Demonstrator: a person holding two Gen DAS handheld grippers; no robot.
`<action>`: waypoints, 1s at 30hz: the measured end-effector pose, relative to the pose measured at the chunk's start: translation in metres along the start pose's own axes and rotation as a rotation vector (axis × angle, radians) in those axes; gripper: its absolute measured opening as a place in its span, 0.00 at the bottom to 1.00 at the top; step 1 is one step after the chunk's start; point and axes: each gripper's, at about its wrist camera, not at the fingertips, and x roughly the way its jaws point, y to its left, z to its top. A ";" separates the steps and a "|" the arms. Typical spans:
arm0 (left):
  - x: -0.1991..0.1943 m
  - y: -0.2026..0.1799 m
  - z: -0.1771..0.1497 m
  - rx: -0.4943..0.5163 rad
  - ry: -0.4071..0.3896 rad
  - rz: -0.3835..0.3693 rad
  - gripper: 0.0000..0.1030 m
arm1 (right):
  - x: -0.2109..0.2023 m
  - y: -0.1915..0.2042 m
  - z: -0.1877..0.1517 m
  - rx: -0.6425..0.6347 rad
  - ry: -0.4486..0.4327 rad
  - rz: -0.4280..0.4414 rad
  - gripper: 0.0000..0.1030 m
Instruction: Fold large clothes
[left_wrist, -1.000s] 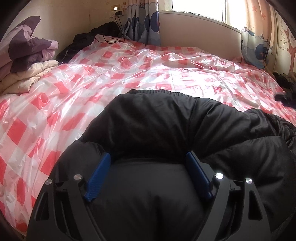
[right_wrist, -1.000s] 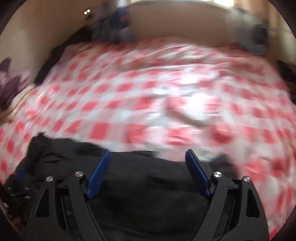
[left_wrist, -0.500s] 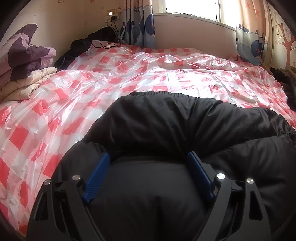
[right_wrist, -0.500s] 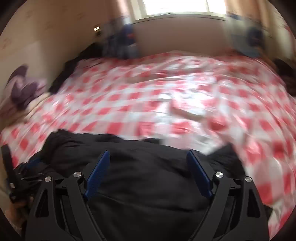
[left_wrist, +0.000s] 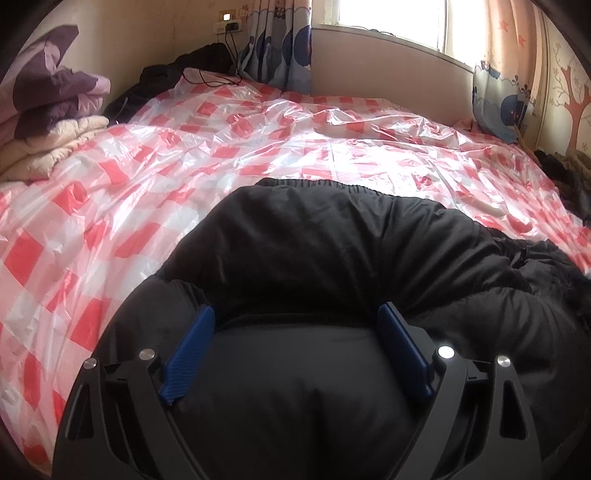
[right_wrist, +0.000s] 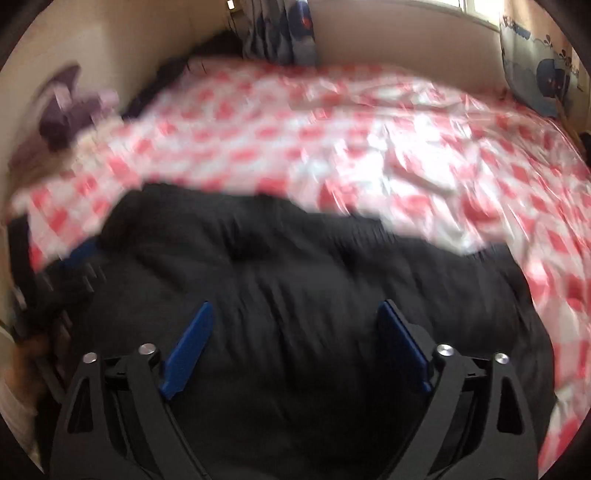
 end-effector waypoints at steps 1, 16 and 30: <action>0.000 0.004 0.001 -0.013 0.009 -0.035 0.85 | 0.005 -0.003 -0.010 -0.031 0.045 0.016 0.87; -0.107 0.171 -0.090 -0.551 0.247 -0.286 0.93 | -0.125 -0.156 -0.188 0.637 -0.011 0.367 0.86; -0.098 0.106 -0.094 -0.702 0.243 -0.657 0.93 | -0.094 -0.153 -0.197 0.761 -0.126 0.794 0.86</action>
